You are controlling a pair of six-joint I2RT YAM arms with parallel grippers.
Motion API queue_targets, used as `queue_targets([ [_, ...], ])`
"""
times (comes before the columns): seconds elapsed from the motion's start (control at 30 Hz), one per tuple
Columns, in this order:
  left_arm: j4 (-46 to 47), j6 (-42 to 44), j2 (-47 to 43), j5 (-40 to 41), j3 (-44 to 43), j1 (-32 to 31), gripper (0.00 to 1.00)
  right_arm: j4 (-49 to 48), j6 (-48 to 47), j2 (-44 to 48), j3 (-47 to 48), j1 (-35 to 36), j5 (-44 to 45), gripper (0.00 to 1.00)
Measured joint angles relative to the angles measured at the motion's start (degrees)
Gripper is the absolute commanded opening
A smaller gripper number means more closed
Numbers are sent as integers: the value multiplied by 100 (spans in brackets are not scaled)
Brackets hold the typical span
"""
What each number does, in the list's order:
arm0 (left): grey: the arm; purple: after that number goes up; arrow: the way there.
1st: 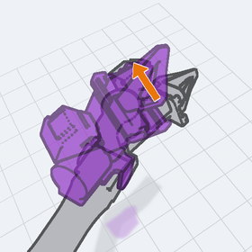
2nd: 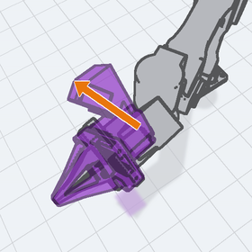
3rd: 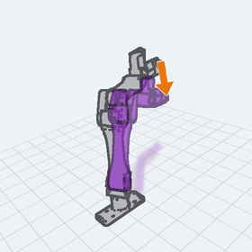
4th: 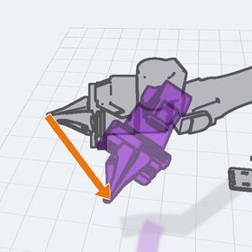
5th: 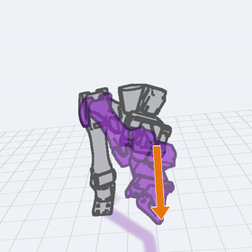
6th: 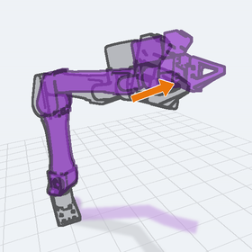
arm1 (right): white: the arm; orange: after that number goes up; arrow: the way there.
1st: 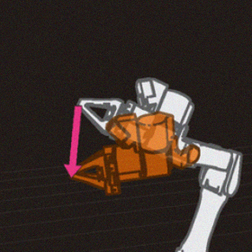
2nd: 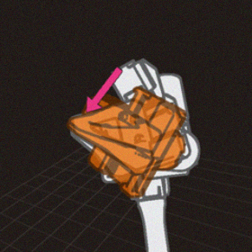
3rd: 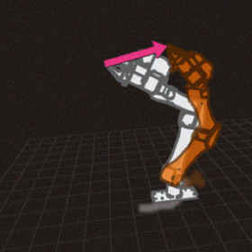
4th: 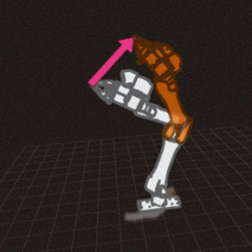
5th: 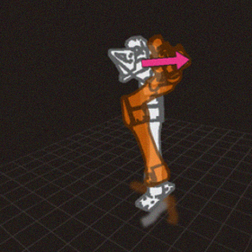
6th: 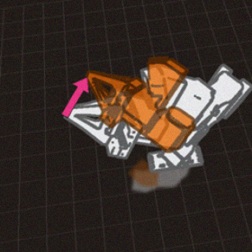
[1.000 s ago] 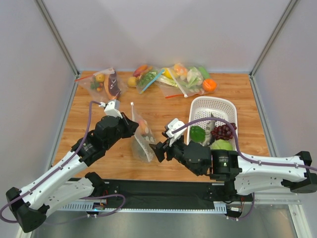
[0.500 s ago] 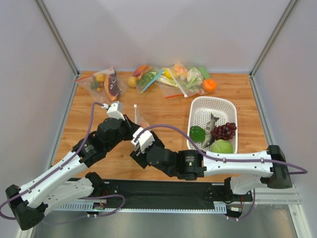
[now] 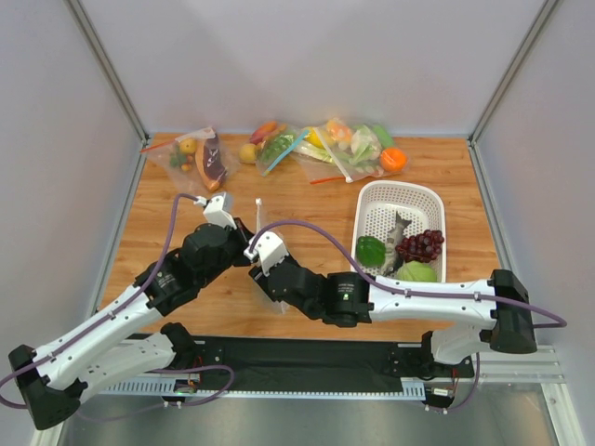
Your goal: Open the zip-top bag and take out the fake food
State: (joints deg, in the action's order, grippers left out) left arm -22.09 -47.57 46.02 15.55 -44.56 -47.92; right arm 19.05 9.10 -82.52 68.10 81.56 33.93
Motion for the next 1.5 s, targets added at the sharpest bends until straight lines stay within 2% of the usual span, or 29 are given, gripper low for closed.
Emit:
queue_targets([
  [0.07, 2, 9, -39, -42, 0, 0, 0, -2, 48, 0, -42, -48, -13, 25],
  [0.1, 4, 15, -66, -68, 0, 0, 5, 0, 103, 0, -74, -74, -17, 14],
  [0.2, 146, 61, -201, -192, 96, 0, 13, -2, 201, 15, -162, -103, -31, 0],
  [0.23, 221, 66, -258, -219, 160, -2, 18, 7, 225, 46, -212, -103, -42, 0],
  [0.27, 308, 83, -339, -258, 249, -2, 31, 2, 262, 87, -273, -105, -44, 0],
  [0.33, 444, 170, -457, -339, 391, -2, 50, 11, 315, 195, -407, -125, -46, 0],
  [0.37, 498, 203, -501, -372, 439, -2, 64, 13, 350, 256, -466, -144, -55, 0],
  [0.47, 588, 367, -647, -402, 525, -2, 79, 15, 461, 518, -664, -205, -120, 0],
  [0.5, 616, 446, -721, -389, 546, -2, 81, 13, 498, 654, -758, -227, -168, 0],
  [0.67, 870, 977, -1121, -295, 693, 28, 85, 0, 719, 1530, -1346, -380, -544, 0],
  [0.87, 1650, 1733, -1239, -643, 1086, 385, 82, -105, 1016, 2691, -2090, -723, -1292, 0],
  [1.1, 3189, 2269, -1040, -2127, 2013, 796, 79, -173, 1257, 3585, -2577, -1014, -1954, 0],
  [1.33, 4345, 2472, -109, -3825, 2006, 876, 74, -343, 1329, 3888, -2804, -1156, -2544, 0],
  [1.5, 4933, 2376, 496, -5051, 1829, 1274, 73, -396, 1335, 4052, -2905, -1202, -3034, 0],
])
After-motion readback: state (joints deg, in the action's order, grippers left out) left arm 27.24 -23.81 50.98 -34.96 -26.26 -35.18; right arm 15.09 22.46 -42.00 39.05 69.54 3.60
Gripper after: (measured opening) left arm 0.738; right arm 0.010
